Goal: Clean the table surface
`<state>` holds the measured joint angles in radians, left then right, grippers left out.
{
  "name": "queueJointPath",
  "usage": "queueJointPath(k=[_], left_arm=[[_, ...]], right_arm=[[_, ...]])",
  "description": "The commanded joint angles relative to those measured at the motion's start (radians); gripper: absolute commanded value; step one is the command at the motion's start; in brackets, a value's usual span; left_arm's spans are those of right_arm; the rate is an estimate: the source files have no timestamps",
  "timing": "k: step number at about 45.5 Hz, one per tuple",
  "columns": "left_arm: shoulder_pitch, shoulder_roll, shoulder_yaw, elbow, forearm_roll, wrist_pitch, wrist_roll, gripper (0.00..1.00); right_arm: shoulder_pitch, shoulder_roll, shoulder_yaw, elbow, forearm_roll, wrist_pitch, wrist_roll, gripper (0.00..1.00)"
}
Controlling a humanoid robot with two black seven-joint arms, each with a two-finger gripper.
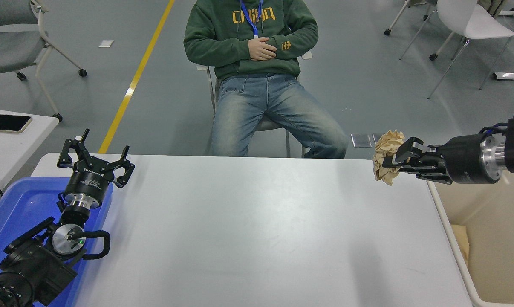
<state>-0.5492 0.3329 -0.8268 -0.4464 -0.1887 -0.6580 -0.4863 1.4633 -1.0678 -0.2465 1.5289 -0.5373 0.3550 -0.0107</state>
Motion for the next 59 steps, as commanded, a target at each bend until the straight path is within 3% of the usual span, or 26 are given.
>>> queueJointPath(k=[1, 16, 36, 59], left_arm=[[0.000, 0.000, 0.000, 0.000, 0.000, 0.000, 0.000, 1.00], [0.000, 0.000, 0.000, 0.000, 0.000, 0.000, -0.001, 1.00], [0.000, 0.000, 0.000, 0.000, 0.000, 0.000, 0.000, 1.00], [0.000, 0.000, 0.000, 0.002, 0.000, 0.000, 0.000, 1.00]], right_arm=[[-0.001, -0.003, 0.000, -0.058, -0.001, 0.005, 0.000, 0.00], [-0.024, 0.020, 0.013, -0.337, 0.005, -0.007, 0.002, 0.00], [-0.164, 0.138, 0.013, -0.674, 0.030, -0.034, 0.005, 0.00], [-0.382, 0.445, -0.005, -1.223, 0.017, -0.067, 0.012, 0.00]])
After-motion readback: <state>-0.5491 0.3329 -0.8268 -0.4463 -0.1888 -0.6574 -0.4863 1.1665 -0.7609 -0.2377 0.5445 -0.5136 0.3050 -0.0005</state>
